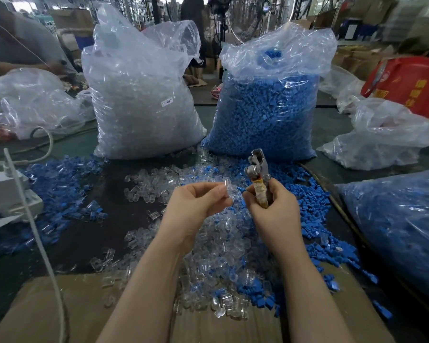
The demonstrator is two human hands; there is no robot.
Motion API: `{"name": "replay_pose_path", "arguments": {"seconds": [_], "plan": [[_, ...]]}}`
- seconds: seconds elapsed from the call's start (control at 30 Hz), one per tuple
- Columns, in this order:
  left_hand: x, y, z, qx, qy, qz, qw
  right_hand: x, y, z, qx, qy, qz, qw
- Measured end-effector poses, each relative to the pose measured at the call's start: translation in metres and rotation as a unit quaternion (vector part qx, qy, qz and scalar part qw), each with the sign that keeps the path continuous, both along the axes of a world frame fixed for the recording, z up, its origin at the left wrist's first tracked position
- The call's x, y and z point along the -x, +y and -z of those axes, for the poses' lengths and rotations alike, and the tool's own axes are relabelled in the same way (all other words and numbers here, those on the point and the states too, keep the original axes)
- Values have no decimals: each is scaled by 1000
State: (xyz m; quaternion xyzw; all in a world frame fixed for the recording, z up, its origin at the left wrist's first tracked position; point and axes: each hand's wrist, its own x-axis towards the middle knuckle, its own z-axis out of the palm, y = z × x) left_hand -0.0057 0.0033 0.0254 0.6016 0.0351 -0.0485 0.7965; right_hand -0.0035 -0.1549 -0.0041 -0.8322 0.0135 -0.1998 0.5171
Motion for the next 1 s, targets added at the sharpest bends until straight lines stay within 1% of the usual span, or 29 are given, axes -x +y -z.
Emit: {"name": "replay_pose_path", "arguments": {"seconds": [0.17, 0.3, 0.53, 0.67, 0.8, 1.0], "plan": [[-1, -6, 4, -80, -12, -49, 996, 1, 3, -3, -20, -11, -21, 1000], [1, -9, 2, -68, -27, -74, 995, 2, 3, -4, -25, -6, -30, 999], [3, -14, 0, -84, -63, -117, 988, 4, 4, -6, -22, 1, -43, 999], [4, -15, 1, -156, -97, -121, 976, 4, 4, -5, -25, 1, -45, 999], [5, -18, 3, -242, -141, -141, 950, 3, 4, -3, -35, 4, -45, 998], [7, -21, 6, -294, -196, -134, 926, 3, 4, -2, -52, 10, -40, 998]]}}
